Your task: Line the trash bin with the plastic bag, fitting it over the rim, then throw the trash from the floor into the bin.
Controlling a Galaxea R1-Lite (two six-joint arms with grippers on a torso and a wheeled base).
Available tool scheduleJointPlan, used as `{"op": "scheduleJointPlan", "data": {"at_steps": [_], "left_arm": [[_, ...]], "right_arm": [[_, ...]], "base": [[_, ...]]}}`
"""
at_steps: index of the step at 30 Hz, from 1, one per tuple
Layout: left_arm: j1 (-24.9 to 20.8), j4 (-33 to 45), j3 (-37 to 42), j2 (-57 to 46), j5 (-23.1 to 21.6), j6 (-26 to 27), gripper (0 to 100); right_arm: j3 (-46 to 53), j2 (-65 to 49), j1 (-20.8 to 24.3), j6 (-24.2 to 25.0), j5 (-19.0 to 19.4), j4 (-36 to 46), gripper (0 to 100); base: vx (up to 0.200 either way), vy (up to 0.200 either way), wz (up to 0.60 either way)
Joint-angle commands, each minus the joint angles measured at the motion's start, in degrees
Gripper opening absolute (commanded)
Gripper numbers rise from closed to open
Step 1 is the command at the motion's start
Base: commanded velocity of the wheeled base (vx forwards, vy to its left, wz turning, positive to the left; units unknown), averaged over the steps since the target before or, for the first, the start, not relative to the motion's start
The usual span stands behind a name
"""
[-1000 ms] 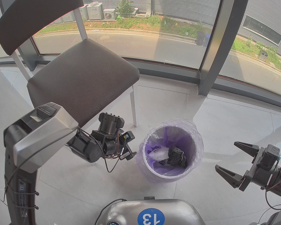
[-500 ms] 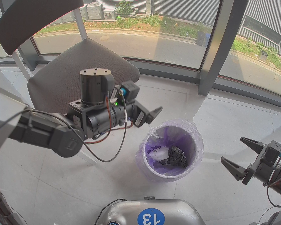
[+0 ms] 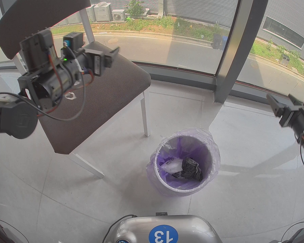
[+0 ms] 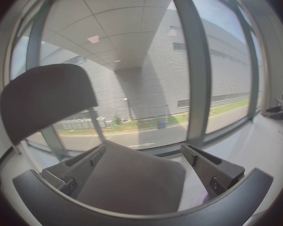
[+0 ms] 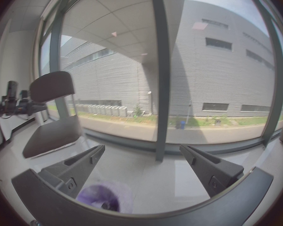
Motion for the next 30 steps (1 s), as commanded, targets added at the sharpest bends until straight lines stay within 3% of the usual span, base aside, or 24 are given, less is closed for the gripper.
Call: {"op": "scheduleJointPlan", "data": {"at_steps": [1,5,8,10,11,15,19,27,30], "left_arm": [[8.3,7.1,-1.1,-10.2,2.9,0.3,100],[8.4,12.0,-3.2,-14.0,3.5,0.3,100],[8.3,16.5,-5.3,-18.7,6.1,0.8,100],[8.3,17.3,-5.3,-19.6,6.5,1.0,100],[8.3,19.7,-5.5,-22.8,7.7,1.5,100],[8.4,24.1,-5.6,-28.7,9.0,2.1,100],[8.7,35.1,-6.3,-38.9,9.5,4.3,100],[9.0,54.1,-7.3,-56.6,18.1,7.3,100],[10.0,59.8,-8.2,-61.9,18.6,8.4,100]], "right_arm": [[-13.3,5.3,-5.6,0.1,-1.2,0.7,100],[-19.0,4.6,-4.9,-0.6,-0.8,2.6,100],[-24.6,-0.8,-4.8,-2.7,-0.3,12.6,100],[-25.2,-1.7,-4.8,-2.7,-0.3,14.6,100],[-26.3,-5.9,-4.8,-2.7,0.8,21.0,100],[-26.7,-12.3,-5.1,-2.8,2.6,29.9,100],[-27.5,-22.3,-5.4,-3.3,2.1,40.5,100],[-27.6,-42.2,-8.0,-3.4,1.9,63.5,100],[-27.5,-47.8,-9.5,-3.8,2.0,68.1,100]], "base": [[0.0,0.0,0.0],[0.0,0.0,0.0],[0.0,0.0,0.0],[0.0,0.0,0.0],[0.0,0.0,0.0],[0.0,0.0,0.0],[0.0,0.0,0.0],[0.0,0.0,0.0],[0.0,0.0,0.0]]}}
